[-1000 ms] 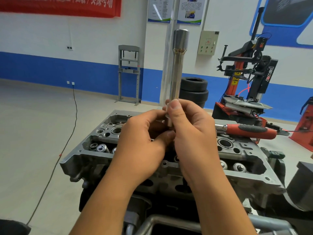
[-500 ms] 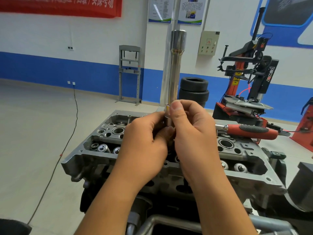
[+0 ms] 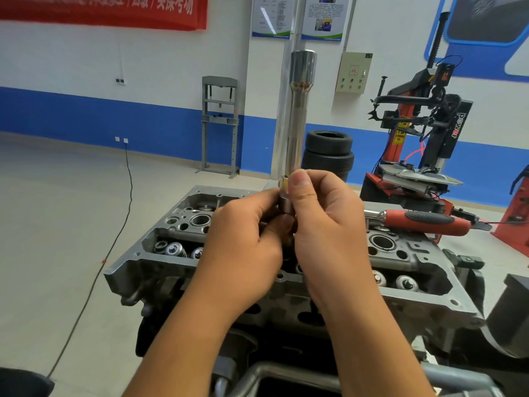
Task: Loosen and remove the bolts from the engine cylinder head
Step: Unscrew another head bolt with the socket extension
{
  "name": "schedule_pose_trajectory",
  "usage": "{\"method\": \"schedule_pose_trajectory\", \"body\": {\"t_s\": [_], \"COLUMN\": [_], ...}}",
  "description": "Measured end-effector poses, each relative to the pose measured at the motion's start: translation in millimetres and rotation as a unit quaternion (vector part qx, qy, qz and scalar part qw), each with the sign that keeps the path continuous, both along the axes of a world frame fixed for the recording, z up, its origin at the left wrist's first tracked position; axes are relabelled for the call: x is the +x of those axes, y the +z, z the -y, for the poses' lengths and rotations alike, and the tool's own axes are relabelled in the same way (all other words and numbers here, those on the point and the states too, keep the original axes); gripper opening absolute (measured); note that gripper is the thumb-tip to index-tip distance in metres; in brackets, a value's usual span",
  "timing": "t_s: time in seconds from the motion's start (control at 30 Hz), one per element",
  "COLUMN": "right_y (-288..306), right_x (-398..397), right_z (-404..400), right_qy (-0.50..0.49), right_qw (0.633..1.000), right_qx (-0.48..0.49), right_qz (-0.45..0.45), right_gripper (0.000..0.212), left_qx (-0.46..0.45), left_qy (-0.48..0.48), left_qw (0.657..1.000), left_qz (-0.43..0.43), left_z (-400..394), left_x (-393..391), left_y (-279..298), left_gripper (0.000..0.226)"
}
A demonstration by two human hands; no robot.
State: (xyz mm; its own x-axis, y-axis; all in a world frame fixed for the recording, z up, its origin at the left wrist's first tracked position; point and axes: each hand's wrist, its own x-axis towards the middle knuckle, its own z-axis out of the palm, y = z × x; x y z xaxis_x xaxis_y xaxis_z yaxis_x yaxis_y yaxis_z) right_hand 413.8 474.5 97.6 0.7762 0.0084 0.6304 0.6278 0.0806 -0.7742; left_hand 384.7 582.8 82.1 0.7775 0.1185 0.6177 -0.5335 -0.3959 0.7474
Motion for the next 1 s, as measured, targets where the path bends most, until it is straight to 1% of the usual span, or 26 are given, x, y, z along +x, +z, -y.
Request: {"method": "schedule_pose_trajectory", "body": {"t_s": [0.1,0.23,0.43,0.57,0.67,0.73,0.83,0.93,1.0], "right_y": [1.3,1.5,0.7,1.0,0.7,0.6,0.0,-0.7,-0.4], "right_x": [-1.2,-2.3,-1.7,-0.4,0.8,1.1,0.7,1.2,1.9], "right_z": [0.2,0.3,0.4,-1.9,-2.1,-1.2,0.9,1.2,0.4], "right_qy": [0.014,0.033,0.019,0.025,0.031,0.027,0.012,0.021,0.020], "right_qw": [1.000,0.998,0.999,0.999,0.998,0.997,0.998,0.999,0.999], "right_qx": [0.008,0.038,0.020,0.012,0.034,0.058,0.049,0.032,0.022], "right_qz": [-0.008,-0.023,-0.022,-0.018,-0.037,-0.044,-0.041,-0.035,-0.026], "right_gripper": [0.024,0.024,0.020,0.025,0.027,0.028,0.033,0.026,0.022], "left_qx": [-0.018,-0.034,-0.029,0.023,0.018,0.006,-0.011,-0.012,0.010], "left_qy": [0.015,0.018,0.052,0.026,0.006,0.018,0.043,0.080,0.094], "left_qw": [1.000,0.999,0.998,0.999,1.000,1.000,0.999,0.997,0.995], "left_qz": [0.008,0.001,0.005,0.004,-0.008,-0.012,-0.009,0.006,0.016], "left_z": [1.7,1.6,2.2,2.1,0.8,1.3,2.8,4.3,5.6], "left_x": [1.1,2.3,2.1,1.0,0.6,0.9,1.1,0.3,0.1], "left_y": [-0.6,-0.8,-2.7,-0.6,0.7,0.6,-0.3,-1.3,-1.8], "left_gripper": [0.029,0.028,0.024,0.023,0.026,0.027,0.027,0.025,0.022]}}
